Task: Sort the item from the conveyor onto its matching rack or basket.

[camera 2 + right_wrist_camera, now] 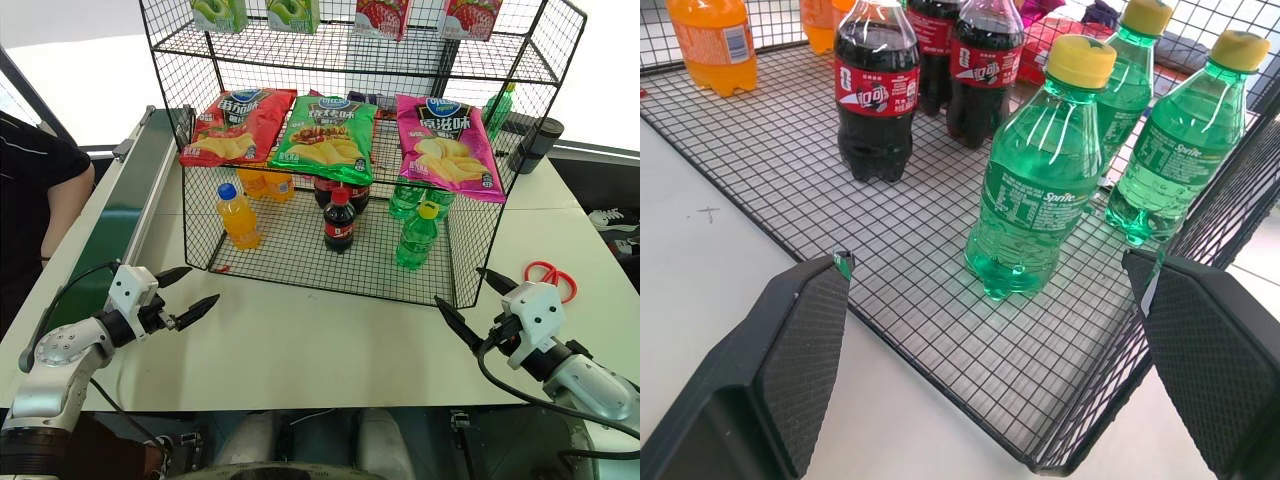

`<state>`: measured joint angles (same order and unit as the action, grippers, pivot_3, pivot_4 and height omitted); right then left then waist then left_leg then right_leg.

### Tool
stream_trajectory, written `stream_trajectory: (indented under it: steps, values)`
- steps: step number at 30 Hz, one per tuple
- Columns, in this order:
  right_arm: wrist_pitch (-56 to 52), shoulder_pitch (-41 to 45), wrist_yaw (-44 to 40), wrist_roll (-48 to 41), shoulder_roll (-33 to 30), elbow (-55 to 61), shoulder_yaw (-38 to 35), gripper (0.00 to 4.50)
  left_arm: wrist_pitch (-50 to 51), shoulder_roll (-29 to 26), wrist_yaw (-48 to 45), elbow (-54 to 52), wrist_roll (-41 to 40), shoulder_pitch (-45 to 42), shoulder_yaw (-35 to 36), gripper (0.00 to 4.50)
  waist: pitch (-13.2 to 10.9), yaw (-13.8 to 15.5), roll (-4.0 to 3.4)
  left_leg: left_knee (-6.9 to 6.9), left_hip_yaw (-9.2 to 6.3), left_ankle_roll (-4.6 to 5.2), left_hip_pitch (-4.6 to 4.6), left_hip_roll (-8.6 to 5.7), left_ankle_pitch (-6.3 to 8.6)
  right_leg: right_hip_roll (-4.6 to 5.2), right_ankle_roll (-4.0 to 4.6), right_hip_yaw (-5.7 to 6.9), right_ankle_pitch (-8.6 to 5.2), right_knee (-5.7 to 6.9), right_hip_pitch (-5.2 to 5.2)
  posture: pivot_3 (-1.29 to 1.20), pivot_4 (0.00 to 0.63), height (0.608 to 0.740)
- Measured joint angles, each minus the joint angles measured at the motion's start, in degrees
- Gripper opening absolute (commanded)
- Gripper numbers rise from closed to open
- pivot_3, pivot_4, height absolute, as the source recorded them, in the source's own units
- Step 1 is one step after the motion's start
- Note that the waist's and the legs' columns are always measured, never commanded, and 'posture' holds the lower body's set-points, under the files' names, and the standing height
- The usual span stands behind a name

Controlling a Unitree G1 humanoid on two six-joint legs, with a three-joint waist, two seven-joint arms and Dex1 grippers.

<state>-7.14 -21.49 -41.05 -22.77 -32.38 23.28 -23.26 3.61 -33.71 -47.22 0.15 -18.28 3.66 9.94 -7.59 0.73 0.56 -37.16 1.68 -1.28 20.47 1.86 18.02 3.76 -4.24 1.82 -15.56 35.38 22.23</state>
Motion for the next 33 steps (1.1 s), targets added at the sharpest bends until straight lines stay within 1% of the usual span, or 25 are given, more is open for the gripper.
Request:
stream_trajectory:
  steps: [24,33]
  values:
    - [-0.1,0.6,-0.2,0.3,-0.1,0.0,0.5,4.46,0.0,0.0,0.0,0.0,0.3,-0.2,0.0,4.50,0.0,0.0,0.00,0.01,0.00,0.00,0.00,0.00,0.00,0.02,0.01,0.00,0.00,0.00,0.01,0.00,0.150,0.740]
    - [0.0,1.4,-0.3,1.2,-0.1,0.0,1.8,4.46,-0.1,0.2,0.0,0.0,0.3,-0.5,-0.1,4.50,0.0,0.0,0.00,0.01,0.00,0.00,0.01,0.00,0.00,0.02,0.00,0.00,0.00,0.00,0.02,0.00,0.150,0.740]
